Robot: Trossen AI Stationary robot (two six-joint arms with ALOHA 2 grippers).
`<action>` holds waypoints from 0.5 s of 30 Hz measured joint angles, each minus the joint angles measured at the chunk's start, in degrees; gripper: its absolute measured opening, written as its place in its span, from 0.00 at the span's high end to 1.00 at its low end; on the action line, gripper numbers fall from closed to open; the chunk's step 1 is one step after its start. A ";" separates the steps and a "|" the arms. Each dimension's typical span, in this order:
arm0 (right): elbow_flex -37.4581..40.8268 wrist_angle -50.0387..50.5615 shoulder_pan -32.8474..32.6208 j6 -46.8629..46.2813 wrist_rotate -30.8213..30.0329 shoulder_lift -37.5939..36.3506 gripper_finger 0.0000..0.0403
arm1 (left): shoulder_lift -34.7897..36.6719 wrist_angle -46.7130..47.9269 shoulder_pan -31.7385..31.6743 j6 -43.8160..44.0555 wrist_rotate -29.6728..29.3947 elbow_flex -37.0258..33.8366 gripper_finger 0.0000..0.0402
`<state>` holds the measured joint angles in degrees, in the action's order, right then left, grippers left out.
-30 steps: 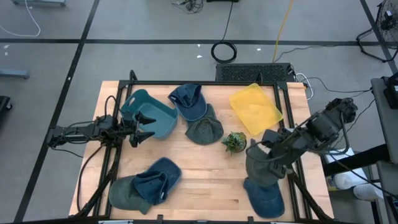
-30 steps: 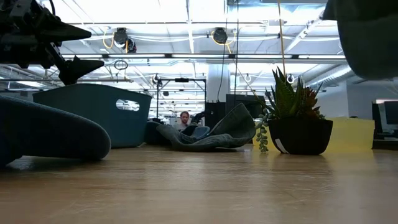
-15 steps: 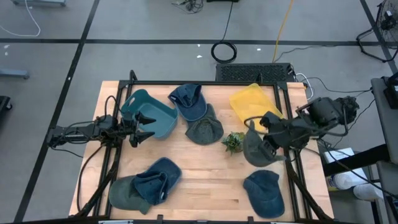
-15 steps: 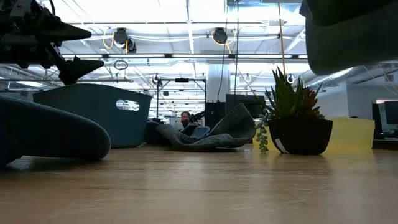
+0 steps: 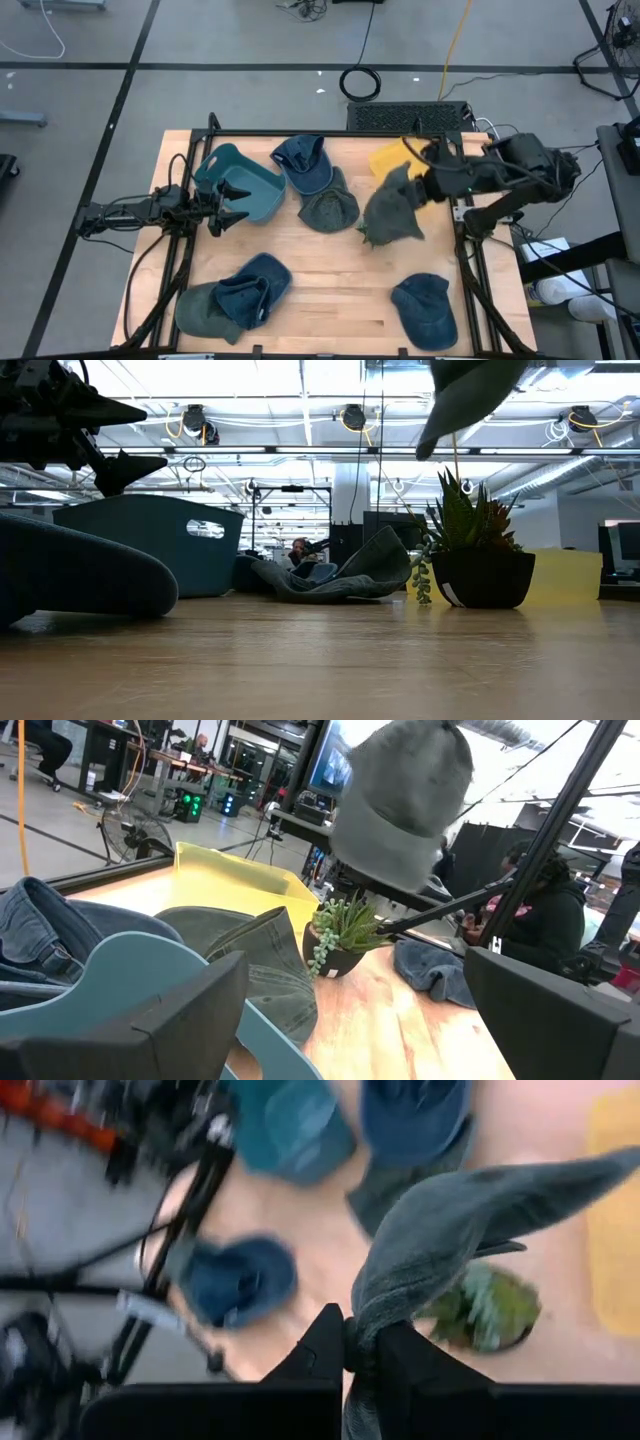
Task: Pick & Place hat
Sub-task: Put the bottom right gray cap into the yellow bin
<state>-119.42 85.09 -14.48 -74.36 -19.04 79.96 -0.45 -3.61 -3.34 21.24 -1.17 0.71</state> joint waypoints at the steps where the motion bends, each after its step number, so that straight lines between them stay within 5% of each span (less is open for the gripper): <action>1: 0.00 0.01 0.90 -0.23 -1.48 0.01 0.97 | -0.02 0.01 0.00 0.00 0.01 0.00 0.06; 15: 0.00 -0.01 10.35 -1.43 -19.92 -0.01 0.97 | -0.01 0.00 -0.01 0.01 -0.01 0.00 0.06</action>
<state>-119.42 85.08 -4.13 -75.80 -38.97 79.94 -0.45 -3.62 -3.35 21.26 -1.19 0.71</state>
